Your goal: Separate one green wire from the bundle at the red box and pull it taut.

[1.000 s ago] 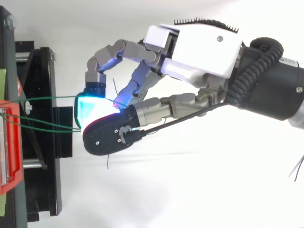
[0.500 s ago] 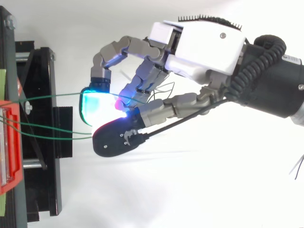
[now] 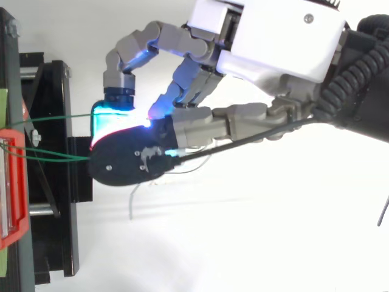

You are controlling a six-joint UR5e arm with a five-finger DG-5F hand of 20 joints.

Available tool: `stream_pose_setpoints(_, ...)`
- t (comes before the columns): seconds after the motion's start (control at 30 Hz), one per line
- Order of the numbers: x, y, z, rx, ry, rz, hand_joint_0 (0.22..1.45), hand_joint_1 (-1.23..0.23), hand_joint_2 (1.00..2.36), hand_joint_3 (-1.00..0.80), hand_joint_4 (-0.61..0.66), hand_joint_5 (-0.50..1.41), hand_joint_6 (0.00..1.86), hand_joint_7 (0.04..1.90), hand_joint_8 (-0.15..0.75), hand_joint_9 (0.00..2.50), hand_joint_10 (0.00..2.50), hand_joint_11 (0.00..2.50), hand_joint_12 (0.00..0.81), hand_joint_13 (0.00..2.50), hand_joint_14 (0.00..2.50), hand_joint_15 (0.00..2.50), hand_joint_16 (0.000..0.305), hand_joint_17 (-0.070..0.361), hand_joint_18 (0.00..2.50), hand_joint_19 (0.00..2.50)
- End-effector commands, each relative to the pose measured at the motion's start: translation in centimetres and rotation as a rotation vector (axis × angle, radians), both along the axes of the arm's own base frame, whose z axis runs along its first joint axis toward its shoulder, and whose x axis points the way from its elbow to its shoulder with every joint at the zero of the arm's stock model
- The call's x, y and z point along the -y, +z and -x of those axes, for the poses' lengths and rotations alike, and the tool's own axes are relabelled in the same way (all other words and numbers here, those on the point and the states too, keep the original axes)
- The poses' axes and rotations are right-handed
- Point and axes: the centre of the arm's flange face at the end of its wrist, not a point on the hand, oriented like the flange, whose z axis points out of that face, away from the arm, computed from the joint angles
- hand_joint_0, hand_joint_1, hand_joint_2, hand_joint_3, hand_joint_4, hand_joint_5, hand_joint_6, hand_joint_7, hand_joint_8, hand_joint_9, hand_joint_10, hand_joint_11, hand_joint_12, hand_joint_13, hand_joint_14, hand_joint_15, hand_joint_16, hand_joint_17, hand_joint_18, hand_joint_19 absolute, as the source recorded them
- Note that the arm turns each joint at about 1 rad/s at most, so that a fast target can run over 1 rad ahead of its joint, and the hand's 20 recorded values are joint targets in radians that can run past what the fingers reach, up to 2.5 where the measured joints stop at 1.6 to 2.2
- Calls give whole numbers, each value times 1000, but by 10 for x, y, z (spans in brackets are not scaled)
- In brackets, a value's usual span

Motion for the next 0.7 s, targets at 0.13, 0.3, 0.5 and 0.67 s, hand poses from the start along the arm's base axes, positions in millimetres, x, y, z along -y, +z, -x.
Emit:
stream_pose_setpoints(0.13, -1, 2, 0, -6, 6, 20, 634, -839, 1013, -315, 66, -177, 865, 997, 241, 1172, 18, 1378, 386, 1052, 29, 884, 49, 111, 836, 669)
stream_pose_setpoints(0.3, -2, 2, 0, -8, 7, 20, 690, -941, 1003, -464, 41, -179, 867, 989, 232, 1135, 18, 1339, 379, 971, 28, 802, 48, 107, 812, 609)
stream_pose_setpoints(0.5, 0, 2, 0, -8, 8, 29, 726, -978, 1000, -500, 21, -173, 862, 971, 207, 1097, 18, 1315, 370, 896, 26, 717, 46, 103, 799, 549)
stream_pose_setpoints(0.67, 1, -8, 2, -26, 10, 34, 514, -751, 1000, -500, 67, -153, 844, 1013, 255, 1171, 18, 1329, 398, 926, 26, 741, 50, 112, 791, 613)
